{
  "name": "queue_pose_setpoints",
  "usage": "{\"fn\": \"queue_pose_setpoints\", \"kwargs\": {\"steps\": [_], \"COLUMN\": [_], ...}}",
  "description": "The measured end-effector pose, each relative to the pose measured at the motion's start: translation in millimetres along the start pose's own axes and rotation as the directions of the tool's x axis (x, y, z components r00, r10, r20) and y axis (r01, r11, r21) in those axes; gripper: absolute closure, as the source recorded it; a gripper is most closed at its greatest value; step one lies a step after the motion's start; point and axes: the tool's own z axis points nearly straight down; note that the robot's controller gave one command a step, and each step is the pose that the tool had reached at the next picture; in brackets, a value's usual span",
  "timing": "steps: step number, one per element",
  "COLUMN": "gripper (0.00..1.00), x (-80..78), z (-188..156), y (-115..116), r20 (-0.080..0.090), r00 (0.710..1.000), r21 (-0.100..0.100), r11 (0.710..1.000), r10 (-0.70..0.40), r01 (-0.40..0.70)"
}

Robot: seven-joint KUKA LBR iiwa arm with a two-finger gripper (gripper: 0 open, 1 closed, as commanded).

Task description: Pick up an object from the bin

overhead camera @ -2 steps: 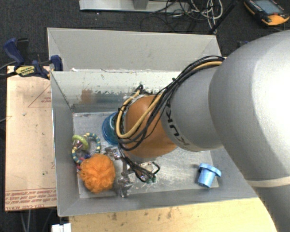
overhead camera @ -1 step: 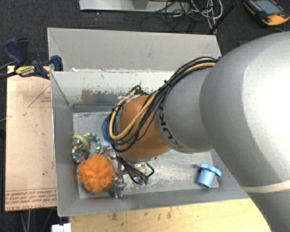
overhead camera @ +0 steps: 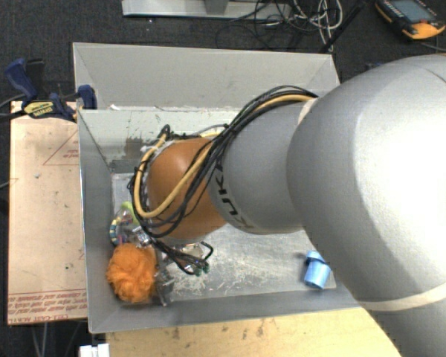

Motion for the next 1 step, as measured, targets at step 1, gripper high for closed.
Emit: {"fn": "queue_pose_setpoints", "kwargs": {"steps": [1], "gripper": [1.0], "x": [7.6], "z": [2.9], "y": [12.4], "r20": [0.01], "r00": [0.99], "r21": [-0.003], "r11": [0.99], "r10": [0.14], "r01": [-0.14]}}
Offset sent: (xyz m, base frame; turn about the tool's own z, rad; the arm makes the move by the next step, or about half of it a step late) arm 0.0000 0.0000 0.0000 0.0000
